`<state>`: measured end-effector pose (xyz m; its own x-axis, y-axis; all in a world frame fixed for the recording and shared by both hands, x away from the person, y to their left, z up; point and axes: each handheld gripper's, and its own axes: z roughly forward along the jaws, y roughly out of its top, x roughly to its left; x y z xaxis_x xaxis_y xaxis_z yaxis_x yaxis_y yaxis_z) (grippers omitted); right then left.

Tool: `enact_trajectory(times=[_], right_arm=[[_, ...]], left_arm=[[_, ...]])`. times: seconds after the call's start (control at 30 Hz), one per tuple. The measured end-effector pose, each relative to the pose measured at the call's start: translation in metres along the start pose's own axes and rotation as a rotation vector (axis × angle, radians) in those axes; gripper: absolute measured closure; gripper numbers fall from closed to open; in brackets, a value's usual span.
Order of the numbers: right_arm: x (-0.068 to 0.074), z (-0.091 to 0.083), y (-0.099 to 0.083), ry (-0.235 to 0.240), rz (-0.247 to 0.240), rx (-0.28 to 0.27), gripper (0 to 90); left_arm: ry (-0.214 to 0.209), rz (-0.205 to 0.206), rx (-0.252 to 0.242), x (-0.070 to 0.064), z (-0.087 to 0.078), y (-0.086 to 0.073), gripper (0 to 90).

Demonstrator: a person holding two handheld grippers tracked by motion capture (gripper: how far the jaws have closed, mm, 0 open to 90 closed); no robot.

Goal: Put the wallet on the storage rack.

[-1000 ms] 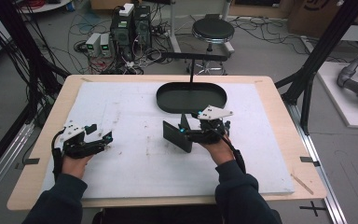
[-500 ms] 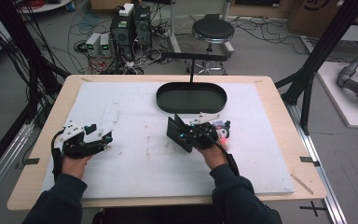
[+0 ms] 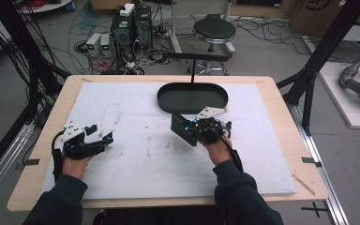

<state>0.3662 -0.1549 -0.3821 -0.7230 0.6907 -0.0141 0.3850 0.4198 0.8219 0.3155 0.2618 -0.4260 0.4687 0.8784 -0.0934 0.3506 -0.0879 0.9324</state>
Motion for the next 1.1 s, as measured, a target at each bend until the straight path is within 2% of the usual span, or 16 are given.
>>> enact_trajectory(times=[0.27, 0.37, 0.4, 0.43, 0.67, 0.9, 0.97, 1.03, 1.1], right_arm=[[-0.028, -0.011, 0.026, -0.035, 0.048, -0.059, 78.7], [-0.038, -0.009, 0.039, -0.050, 0.058, -0.076, 78.9], [-0.046, -0.004, 0.047, -0.058, 0.071, -0.072, 79.0], [-0.046, -0.004, 0.047, -0.058, 0.071, -0.072, 79.0], [-0.066, 0.033, 0.069, -0.130, 0.093, -0.054, 78.9], [-0.080, 0.068, 0.078, -0.161, 0.115, -0.029, 78.9], [-0.084, 0.077, 0.080, -0.156, 0.132, -0.005, 78.9], [-0.084, 0.085, 0.081, -0.174, 0.129, -0.019, 78.9], [-0.085, 0.092, 0.080, -0.168, 0.160, -0.024, 78.9]], left_arm=[[-0.006, -0.001, -0.004, 0.000, 0.001, 0.000, 25.6], [-0.006, -0.003, -0.004, 0.000, 0.002, 0.000, 25.6], [-0.006, -0.004, -0.005, 0.000, 0.002, 0.000, 25.6], [-0.007, -0.003, -0.005, 0.000, 0.002, 0.001, 25.6], [-0.009, -0.004, -0.008, 0.001, 0.002, 0.001, 25.6], [-0.006, -0.011, -0.010, 0.004, 0.001, 0.000, 25.7], [-0.005, -0.014, -0.010, 0.005, 0.001, 0.000, 25.7], [-0.005, -0.014, -0.010, 0.005, 0.001, 0.000, 25.7], [-0.006, -0.015, -0.010, 0.005, 0.002, 0.000, 25.7]])
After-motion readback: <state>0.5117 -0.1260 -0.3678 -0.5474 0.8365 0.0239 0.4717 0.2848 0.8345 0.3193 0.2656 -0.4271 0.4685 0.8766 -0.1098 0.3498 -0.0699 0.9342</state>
